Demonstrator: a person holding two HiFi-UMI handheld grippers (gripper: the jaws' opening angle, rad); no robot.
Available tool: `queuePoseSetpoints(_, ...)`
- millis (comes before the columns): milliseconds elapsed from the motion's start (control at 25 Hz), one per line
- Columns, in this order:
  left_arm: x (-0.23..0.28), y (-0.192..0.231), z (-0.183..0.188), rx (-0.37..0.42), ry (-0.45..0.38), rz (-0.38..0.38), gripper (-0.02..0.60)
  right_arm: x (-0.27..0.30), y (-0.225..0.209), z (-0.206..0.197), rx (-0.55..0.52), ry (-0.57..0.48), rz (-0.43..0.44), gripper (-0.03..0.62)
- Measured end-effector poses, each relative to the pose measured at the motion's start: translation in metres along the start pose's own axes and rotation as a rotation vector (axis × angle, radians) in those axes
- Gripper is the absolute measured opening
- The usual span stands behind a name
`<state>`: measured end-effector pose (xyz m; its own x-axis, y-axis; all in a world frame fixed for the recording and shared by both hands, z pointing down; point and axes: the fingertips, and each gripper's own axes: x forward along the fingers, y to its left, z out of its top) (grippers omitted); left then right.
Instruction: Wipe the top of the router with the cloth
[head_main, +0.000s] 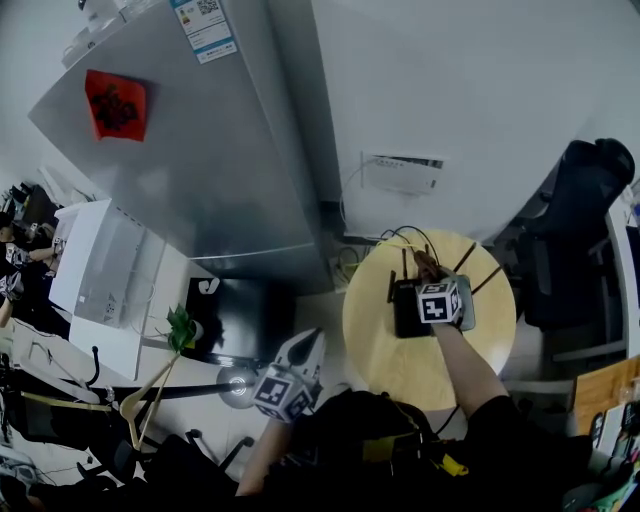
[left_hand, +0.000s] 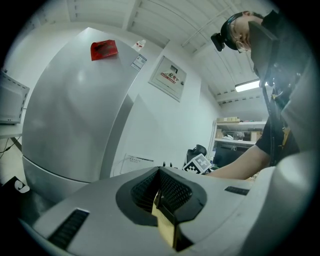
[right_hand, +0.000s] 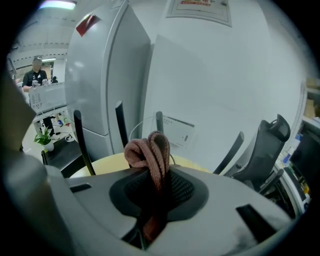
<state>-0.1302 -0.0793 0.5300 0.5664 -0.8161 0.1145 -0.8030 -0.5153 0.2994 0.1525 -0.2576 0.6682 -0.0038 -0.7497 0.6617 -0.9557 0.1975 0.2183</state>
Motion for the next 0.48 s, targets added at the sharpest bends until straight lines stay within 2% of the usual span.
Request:
queuePoseSetpoints(200,0.003,-0.009,0.015,0.025,-0.051,-0.024,0.000,-0.019,0.000,0.025,0.026,-0.093,0.010,0.063)
queuePoseSetpoints(320,0.005,-0.014,0.011,0.027,-0.036,-0.053,0.000,-0.035,0.001,0.042,0.031,-0.154,0.020,0.063)
queuePoseSetpoints(480,0.010,-0.021,0.004,0.030,-0.009,-0.078,0.000,-0.063,0.000,0.067,0.029,-0.285,0.049,0.063)
